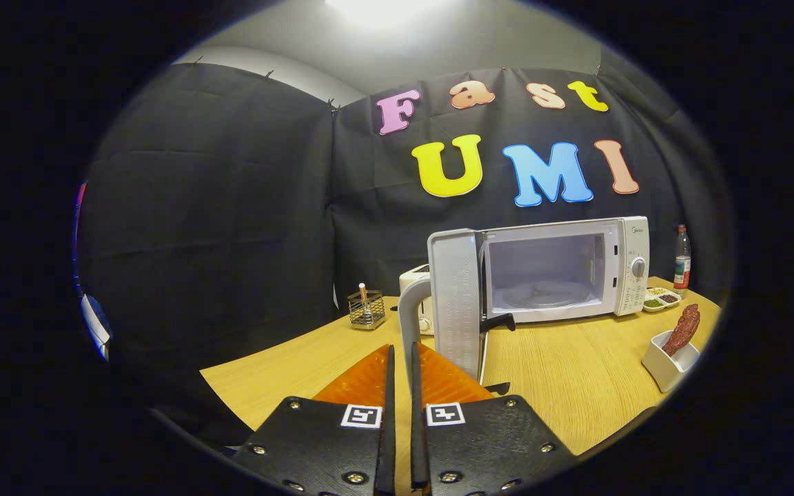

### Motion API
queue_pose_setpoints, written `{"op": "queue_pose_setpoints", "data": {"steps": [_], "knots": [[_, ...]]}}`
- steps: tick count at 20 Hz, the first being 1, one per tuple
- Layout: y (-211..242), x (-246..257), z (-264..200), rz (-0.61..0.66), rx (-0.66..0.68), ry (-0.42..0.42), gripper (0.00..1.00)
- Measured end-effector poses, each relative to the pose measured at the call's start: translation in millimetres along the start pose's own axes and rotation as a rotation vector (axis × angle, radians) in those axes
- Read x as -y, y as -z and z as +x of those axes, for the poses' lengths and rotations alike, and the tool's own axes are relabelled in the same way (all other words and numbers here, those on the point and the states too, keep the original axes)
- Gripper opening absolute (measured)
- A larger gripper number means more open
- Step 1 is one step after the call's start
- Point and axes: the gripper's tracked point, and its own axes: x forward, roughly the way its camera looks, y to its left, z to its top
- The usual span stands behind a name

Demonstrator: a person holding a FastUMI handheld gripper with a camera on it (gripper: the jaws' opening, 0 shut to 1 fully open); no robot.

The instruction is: Open the microwave, put the food inside, and close the microwave door.

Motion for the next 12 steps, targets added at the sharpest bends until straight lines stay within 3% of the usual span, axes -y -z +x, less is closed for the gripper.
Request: {"op": "queue_pose_setpoints", "data": {"steps": [5,12], "knots": [[-20.5,34.5,-35.1,-0.002,0.022,-0.048,0.09],[-44.5,133.9,-73.1,-0.012,0.032,0.034,0.09]]}}
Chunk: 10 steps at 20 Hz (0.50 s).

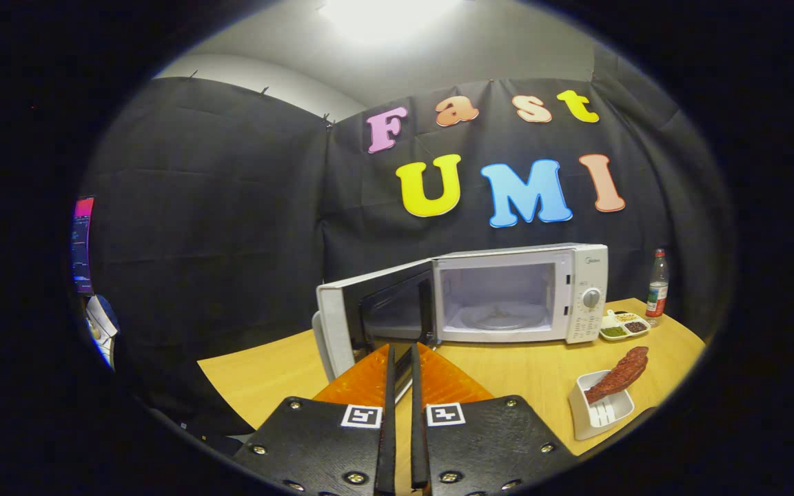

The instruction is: Open the microwave, put the food inside, and close the microwave door.

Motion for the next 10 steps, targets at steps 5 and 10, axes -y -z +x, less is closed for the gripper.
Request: {"op": "queue_pose_setpoints", "data": {"steps": [5,10], "knots": [[-13.1,99.2,-17.6,-0.002,0.008,0.17,0.09],[-8.8,178.3,-30.0,-0.028,0.019,0.273,0.41]]}}
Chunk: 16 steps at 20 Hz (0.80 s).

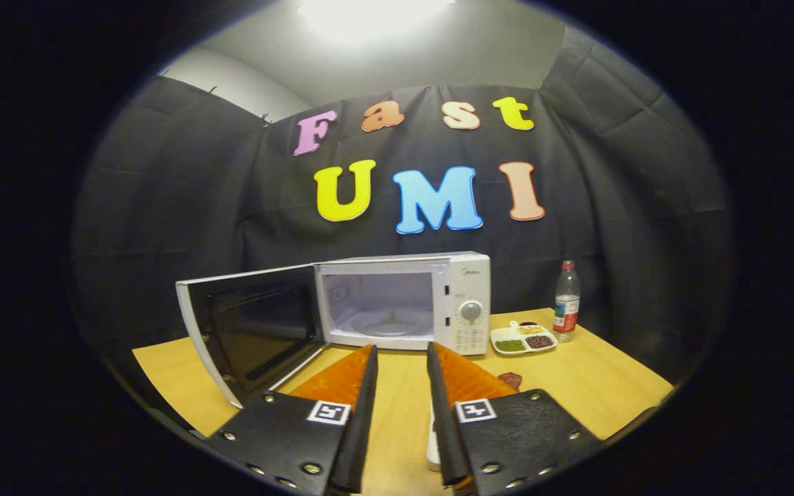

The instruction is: Open the microwave, put the food inside, and close the microwave door.

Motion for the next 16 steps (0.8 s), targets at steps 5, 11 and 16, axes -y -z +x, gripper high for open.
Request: {"op": "queue_pose_setpoints", "data": {"steps": [5,11,16], "knots": [[36.5,57.0,20.7,0.049,-0.062,0.087,0.85],[86.0,96.0,47.1,0.295,-0.171,0.098,0.86],[112.8,103.7,58.3,0.511,-0.228,0.045,0.9]]}}
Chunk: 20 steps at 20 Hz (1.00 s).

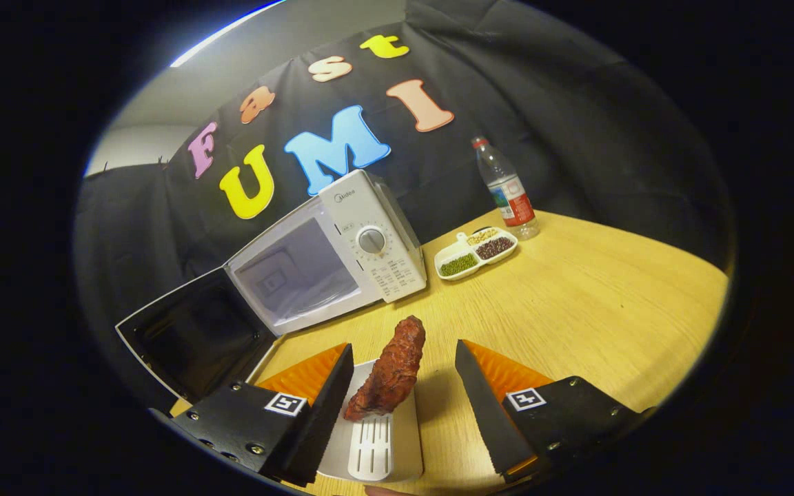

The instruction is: Open the microwave, put the food inside, and close the microwave door.

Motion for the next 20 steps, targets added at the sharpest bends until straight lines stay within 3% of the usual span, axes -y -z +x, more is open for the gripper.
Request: {"op": "queue_pose_setpoints", "data": {"steps": [3,5,7,9,10,13,14,20], "knots": [[7.3,-10.3,5.4,0.115,-0.018,-0.113,0.9],[4.4,-8.5,7.9,0.182,-0.002,-0.138,0.7],[-3.2,-9.9,6.8,0.214,0.029,-0.155,0.68],[-4.8,-3.0,10.5,0.209,0.05,-0.131,0.38],[-3.7,-2.9,9.3,0.209,0.051,-0.132,0.29],[0.2,-6.8,9.4,0.207,0.035,-0.136,0.28],[-3.2,-8.4,4.5,0.204,0.037,-0.146,0.2],[-6.4,-12.7,-0.5,0.121,0.1,-0.134,0.12]]}}
